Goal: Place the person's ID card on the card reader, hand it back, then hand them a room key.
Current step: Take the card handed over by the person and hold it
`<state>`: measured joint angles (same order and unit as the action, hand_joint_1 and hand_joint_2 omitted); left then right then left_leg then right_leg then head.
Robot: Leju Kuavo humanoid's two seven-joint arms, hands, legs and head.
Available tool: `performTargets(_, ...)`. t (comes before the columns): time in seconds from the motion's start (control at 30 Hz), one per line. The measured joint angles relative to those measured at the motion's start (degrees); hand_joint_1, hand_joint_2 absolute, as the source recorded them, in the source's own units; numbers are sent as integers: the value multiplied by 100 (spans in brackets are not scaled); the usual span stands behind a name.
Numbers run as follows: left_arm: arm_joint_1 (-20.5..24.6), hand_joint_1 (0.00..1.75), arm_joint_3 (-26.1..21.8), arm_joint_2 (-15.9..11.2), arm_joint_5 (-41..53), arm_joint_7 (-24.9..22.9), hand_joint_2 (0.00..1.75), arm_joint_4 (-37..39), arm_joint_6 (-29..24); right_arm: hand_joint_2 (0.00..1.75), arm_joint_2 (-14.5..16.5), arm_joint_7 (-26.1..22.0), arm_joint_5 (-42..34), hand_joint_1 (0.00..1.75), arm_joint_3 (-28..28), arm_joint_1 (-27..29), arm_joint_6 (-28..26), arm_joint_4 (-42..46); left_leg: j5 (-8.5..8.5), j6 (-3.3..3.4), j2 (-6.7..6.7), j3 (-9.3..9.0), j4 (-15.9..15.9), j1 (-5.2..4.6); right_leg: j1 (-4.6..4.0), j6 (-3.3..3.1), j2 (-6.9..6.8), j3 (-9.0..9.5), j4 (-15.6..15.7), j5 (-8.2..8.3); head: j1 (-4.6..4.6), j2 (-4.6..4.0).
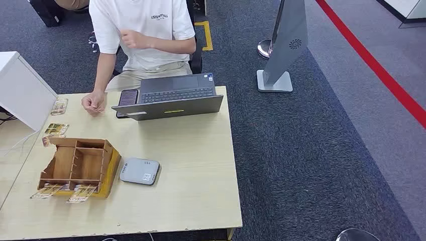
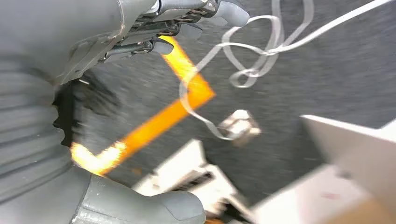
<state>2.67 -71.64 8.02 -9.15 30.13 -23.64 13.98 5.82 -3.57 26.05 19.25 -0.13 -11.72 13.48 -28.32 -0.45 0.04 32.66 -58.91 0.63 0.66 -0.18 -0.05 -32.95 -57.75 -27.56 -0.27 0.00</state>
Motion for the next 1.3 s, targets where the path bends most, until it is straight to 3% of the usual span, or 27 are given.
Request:
performTargets(0.4,217,0,-839,454,-365,533,175,-1638,1344,0,57,-26,216,0,304,-68,-97,-102,1,-1,0,0,0,0,-1,-1,0,0,0,1,3,0)
performTargets(0.53,391,0,-1017,719,-699,824,175,-3213,2164,0,73,-25,443,0,447,-106,-106,-143,4,-5,-1,6,-2,15,-21,-11,-1,-1,-2,8,20,0)
performTargets(0.6,319,0,-853,802,-1203,976,175,-4125,2251,0,83,-19,586,0,499,-130,-106,-158,3,-8,7,-1,-2,13,-22,-15,10,0,-5,9,25,0)
performTargets(0.7,-63,0,-79,895,-1716,1006,175,-5599,878,0,95,0,700,0,541,-144,-98,-176,3,-11,9,-6,-3,16,-26,-17,14,-3,-5,8,9,0)
performTargets(0.77,-327,0,580,948,-1465,1006,175,-6617,-276,0,100,27,771,0,570,-163,-84,-187,6,-13,-3,1,-5,22,-30,-17,-2,-6,-5,7,9,0)
performTargets(0.9,-694,0,2362,934,590,1019,175,-8739,-2689,0,113,78,940,0,588,-212,-22,-200,12,-15,-14,4,-10,20,-30,-18,-14,-5,-3,10,15,0)
performTargets(0.97,-818,0,3445,772,1839,1020,175,-9415,-4065,0,124,105,1033,0,588,-235,24,-206,16,-16,-8,1,-10,16,-28,-21,-7,-3,-4,16,12,0)
performTargets(1.03,-851,0,4401,566,2958,1020,175,-9696,-5078,0,137,129,1135,0,587,-246,78,-210,16,-16,-3,0,-10,15,-27,-21,-2,-3,-4,20,9,0)
performTargets(1.13,-560,0,5144,336,4446,1012,175,-9593,-5389,0,157,164,1326,0,579,-274,182,-215,22,-14,-6,0,-10,16,-25,-20,-6,-2,-4,24,5,0)
performTargets(1.3,684,0,5174,-199,7204,579,175,-7982,-5378,0,224,334,1608,0,483,-396,330,-218,54,-35,-10,6,-9,21,-25,-46,-8,-15,-18,46,3,0)
